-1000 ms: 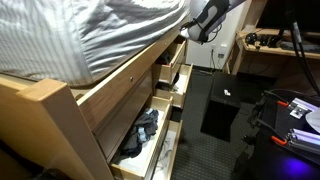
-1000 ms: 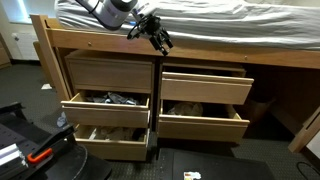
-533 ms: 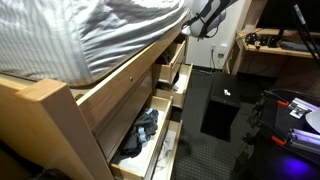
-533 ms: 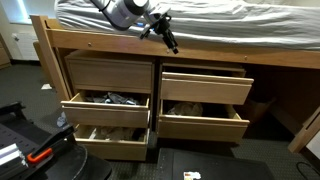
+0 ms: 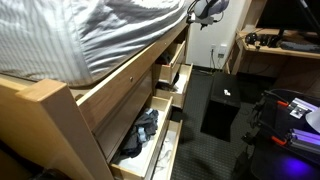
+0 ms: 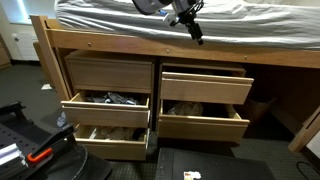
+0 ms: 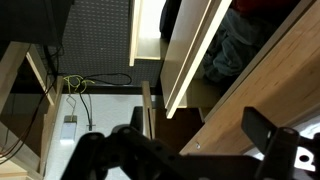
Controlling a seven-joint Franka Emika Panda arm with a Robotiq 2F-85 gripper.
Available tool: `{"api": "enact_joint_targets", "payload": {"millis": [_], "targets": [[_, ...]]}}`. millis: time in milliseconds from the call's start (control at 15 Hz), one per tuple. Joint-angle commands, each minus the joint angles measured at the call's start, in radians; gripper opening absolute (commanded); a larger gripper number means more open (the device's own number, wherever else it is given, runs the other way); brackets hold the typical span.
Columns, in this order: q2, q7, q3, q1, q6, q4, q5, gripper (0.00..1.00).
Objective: Close the top drawer on the left and open the top drawer on the right
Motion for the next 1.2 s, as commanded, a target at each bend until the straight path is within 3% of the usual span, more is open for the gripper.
{"api": "enact_joint_targets", "payload": {"millis": [0, 67, 133, 267, 333, 400, 533, 667, 933, 1000, 1133], "targets": [[-0.025, -0.106, 0.188, -0.125, -0.064, 0.043, -0.027, 1.0], [0.015, -0.136, 0.256, -0.173, -0.042, 0.085, -0.006, 1.0], [0.071, -0.117, 0.307, -0.16, -0.061, 0.146, 0.002, 1.0], [0.134, -0.186, 0.441, -0.229, -0.079, 0.22, 0.029, 1.0], [0.146, -0.199, 0.473, -0.23, -0.131, 0.234, 0.023, 1.0], [0.09, -0.14, 0.402, -0.188, -0.057, 0.141, 0.0, 1.0], [0.137, -0.153, 0.446, -0.196, -0.081, 0.188, 0.006, 1.0], [0.149, -0.155, 0.45, -0.199, -0.089, 0.206, 0.006, 1.0], [0.262, 0.052, 0.341, -0.13, -0.308, 0.327, -0.034, 1.0], [0.18, -0.03, 0.395, -0.165, -0.231, 0.234, -0.021, 1.0], [0.202, -0.012, 0.389, -0.158, -0.235, 0.246, -0.025, 1.0]]}}
